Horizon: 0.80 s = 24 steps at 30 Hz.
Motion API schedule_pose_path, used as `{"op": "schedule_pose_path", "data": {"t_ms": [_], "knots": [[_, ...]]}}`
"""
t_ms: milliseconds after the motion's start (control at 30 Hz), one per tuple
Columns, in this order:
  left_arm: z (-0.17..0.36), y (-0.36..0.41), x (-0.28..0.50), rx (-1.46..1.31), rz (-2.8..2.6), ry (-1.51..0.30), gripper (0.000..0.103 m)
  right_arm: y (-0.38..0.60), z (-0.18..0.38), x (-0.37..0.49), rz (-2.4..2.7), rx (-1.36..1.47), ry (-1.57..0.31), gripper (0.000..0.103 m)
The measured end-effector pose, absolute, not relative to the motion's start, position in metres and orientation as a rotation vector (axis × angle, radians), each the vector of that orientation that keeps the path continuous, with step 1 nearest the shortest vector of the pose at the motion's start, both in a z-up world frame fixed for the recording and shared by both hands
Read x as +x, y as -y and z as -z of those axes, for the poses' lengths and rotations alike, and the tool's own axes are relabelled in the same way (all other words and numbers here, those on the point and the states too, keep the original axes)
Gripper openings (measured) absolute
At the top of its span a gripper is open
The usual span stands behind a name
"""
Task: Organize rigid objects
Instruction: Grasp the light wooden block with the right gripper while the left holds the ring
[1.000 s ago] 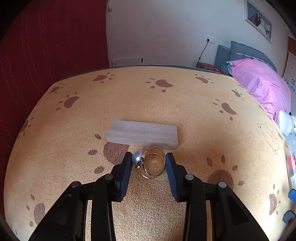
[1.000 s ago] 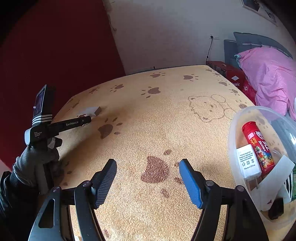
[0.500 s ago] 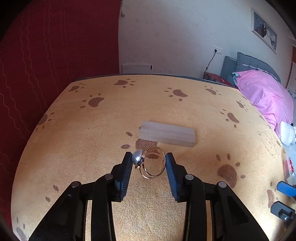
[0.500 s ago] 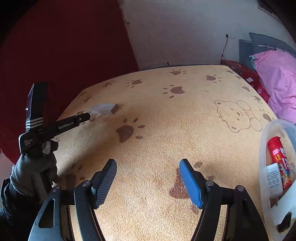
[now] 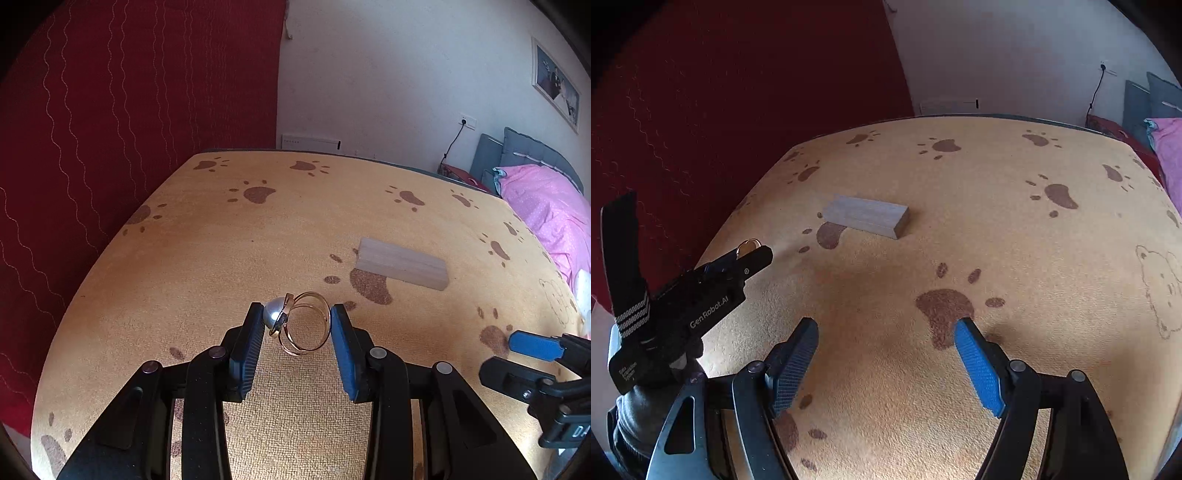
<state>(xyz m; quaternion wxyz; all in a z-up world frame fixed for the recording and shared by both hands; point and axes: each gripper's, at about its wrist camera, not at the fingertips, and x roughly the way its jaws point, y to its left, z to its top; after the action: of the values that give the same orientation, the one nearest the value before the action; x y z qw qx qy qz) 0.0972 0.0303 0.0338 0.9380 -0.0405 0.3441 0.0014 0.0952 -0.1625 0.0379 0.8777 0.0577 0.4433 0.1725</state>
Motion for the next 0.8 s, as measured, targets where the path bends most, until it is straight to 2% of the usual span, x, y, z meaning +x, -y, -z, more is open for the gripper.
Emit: {"op": "schedule_pose_path", "data": {"t_ms": [467, 600, 800], "knots": [[-0.031, -0.051, 0.097, -0.161, -0.030, -0.703, 0.038, 0.121, -0.032, 0.160, -0.352, 0.191, -0.950, 0.080], [-0.030, -0.055, 0.097, -0.181, -0.036, -0.708, 0.038, 0.111, -0.029, 0.169, -0.322, 0.173, -0.939, 0.088], [-0.031, -0.059, 0.096, -0.198, -0.040, -0.706, 0.037, 0.103, -0.029, 0.179, -0.288, 0.154, -0.920, 0.093]]}}
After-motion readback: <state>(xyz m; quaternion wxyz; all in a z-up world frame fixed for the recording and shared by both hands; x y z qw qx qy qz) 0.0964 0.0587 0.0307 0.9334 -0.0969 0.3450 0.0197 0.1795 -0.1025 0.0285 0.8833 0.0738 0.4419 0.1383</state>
